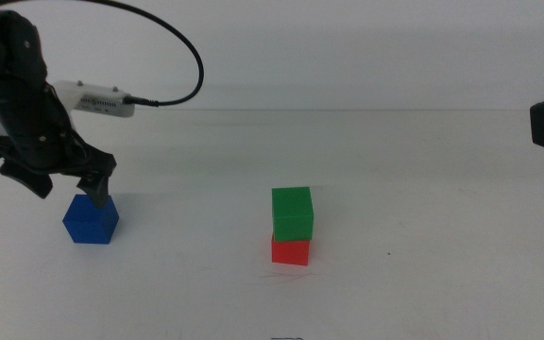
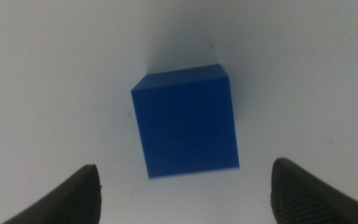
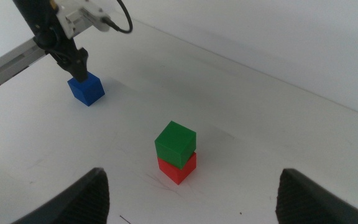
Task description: Stack red cubes first, then green, then blue cubes in a specific spot.
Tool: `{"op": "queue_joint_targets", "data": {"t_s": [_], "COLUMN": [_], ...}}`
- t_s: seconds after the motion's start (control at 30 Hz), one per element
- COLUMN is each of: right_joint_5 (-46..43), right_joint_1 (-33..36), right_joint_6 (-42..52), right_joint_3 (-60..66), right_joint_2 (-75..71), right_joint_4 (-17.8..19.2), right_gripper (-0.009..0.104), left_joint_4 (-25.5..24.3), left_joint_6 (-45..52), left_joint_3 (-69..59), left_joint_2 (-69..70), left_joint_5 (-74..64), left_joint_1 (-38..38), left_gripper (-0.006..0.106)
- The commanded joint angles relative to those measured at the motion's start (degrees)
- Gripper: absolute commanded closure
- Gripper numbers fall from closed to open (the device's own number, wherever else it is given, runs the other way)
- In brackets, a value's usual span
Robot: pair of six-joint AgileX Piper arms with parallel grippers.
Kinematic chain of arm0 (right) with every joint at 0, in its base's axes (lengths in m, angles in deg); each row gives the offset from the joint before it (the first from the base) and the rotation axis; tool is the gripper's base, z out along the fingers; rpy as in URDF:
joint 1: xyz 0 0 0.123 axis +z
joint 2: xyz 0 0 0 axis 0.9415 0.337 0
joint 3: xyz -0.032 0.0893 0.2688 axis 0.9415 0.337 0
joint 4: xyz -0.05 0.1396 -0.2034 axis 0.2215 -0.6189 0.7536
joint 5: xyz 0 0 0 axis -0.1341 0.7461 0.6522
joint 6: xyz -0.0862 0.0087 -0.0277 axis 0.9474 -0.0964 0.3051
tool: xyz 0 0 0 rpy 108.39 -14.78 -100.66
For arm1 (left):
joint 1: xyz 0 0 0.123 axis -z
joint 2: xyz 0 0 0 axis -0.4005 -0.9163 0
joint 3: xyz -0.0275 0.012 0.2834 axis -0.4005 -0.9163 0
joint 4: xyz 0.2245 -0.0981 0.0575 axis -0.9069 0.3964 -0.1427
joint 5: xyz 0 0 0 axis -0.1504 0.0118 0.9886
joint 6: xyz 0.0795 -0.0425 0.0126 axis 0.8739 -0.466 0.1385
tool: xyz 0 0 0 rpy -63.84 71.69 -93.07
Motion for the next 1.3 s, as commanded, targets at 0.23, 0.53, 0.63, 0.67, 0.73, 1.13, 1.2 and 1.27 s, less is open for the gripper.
{"op": "queue_joint_targets", "data": {"t_s": [0.23,0.53,0.63,0.67,0.73,1.13,1.2,1.27], "right_joint_5": [-4.22,-4.22,-4.22,-4.22,-4.22,-4.22,-4.22,-4.22], "right_joint_1": [-0.4,-0.4,-0.4,-0.4,-0.4,-0.4,-0.4,-0.4], "right_joint_6": [0.74,0.74,0.74,0.74,0.74,0.74,0.74,0.74], "right_joint_3": [-1.41,-1.41,-1.41,-1.41,-1.41,-1.41,-1.41,-1.41], "right_joint_2": [-0.25,-0.25,-0.25,-0.25,-0.25,-0.25,-0.25,-0.25], "right_joint_4": [0.32,0.32,0.32,0.32,0.32,0.32,0.32,0.32], "right_gripper": [0.011,0.011,0.011,0.011,0.011,0.011,0.011,0.011], "left_joint_4": [0.37,1.33,1.41,1.41,1.35,7.76,5.61,2.34], "left_joint_6": [0.45,0.45,0.38,0.22,0.05,-7.45,-12.25,-16.45], "left_joint_3": [1.98,1.98,1.98,1.98,1.98,1.98,2.09,3.61], "left_joint_2": [-3.35,-6.72,-7.09,-7.09,-7.09,0.64,2.94,4.53], "left_joint_5": [4.79,8.16,7.96,7.96,7.96,-2.3,-4.24,-7.27], "left_joint_1": [0.11,0.11,0.11,0.11,0.11,1.39,3.83,7.03], "left_gripper": [0.007,0.008,0.016,0.02,0.033,0.101,0.101,0.101]}}
